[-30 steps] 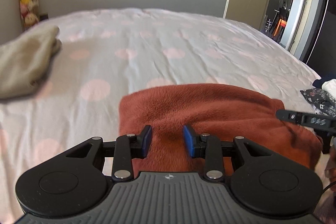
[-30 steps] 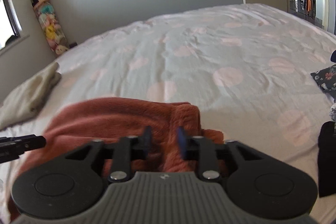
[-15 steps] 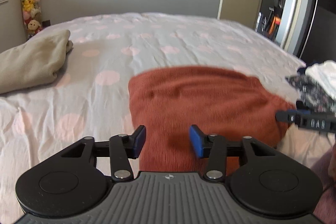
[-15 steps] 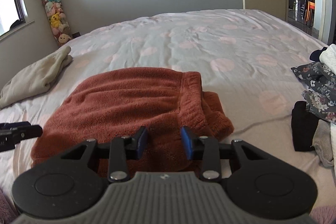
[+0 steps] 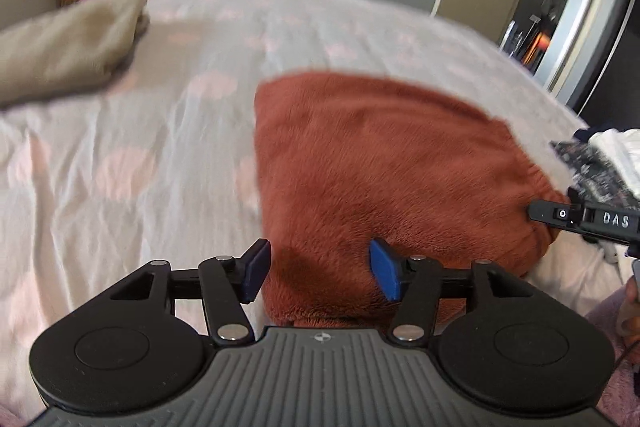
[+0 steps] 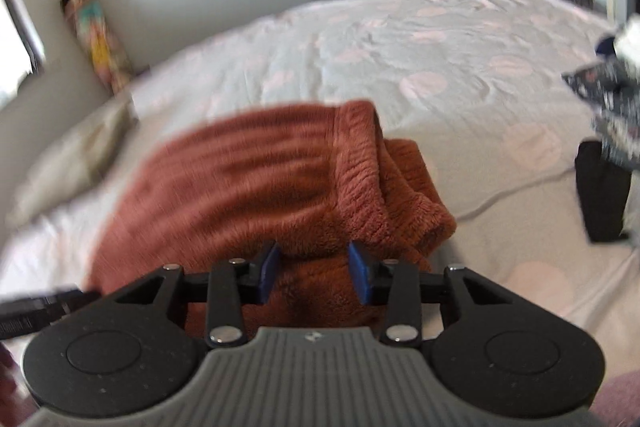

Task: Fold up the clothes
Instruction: 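Press the folded fleece edge with the left gripper while the right gripper grasps the cuff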

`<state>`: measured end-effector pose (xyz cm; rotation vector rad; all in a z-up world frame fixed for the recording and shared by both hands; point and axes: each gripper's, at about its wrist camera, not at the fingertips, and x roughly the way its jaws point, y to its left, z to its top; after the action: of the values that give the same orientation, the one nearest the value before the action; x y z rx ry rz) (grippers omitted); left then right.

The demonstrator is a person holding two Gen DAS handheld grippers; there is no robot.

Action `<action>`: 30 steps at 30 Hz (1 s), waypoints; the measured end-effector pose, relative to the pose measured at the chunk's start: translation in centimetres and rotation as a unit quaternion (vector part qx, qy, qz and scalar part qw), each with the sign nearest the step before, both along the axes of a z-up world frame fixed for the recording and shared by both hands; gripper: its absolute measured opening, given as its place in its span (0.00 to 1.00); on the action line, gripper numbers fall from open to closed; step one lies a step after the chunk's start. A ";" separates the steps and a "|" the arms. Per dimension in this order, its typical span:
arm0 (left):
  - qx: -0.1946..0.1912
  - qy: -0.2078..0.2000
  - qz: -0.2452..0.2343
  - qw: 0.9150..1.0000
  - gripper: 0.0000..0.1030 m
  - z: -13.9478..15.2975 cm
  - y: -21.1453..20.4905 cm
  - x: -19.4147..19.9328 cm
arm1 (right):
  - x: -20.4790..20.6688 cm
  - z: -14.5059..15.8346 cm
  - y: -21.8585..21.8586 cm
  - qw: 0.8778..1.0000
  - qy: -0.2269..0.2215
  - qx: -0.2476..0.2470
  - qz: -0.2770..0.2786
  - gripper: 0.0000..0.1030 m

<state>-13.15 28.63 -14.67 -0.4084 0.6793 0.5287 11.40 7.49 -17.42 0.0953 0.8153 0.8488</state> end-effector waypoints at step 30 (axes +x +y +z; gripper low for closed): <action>-0.137 0.006 0.059 0.989 0.71 -2.7 8.1 2.2 | 0.4 0.1 -0.7 0.998 0.023 0.051 -0.022 0.70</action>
<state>-10.95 36.76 -17.37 -0.7066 0.7454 0.5515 11.83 6.74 -17.30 0.2224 0.8108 0.8497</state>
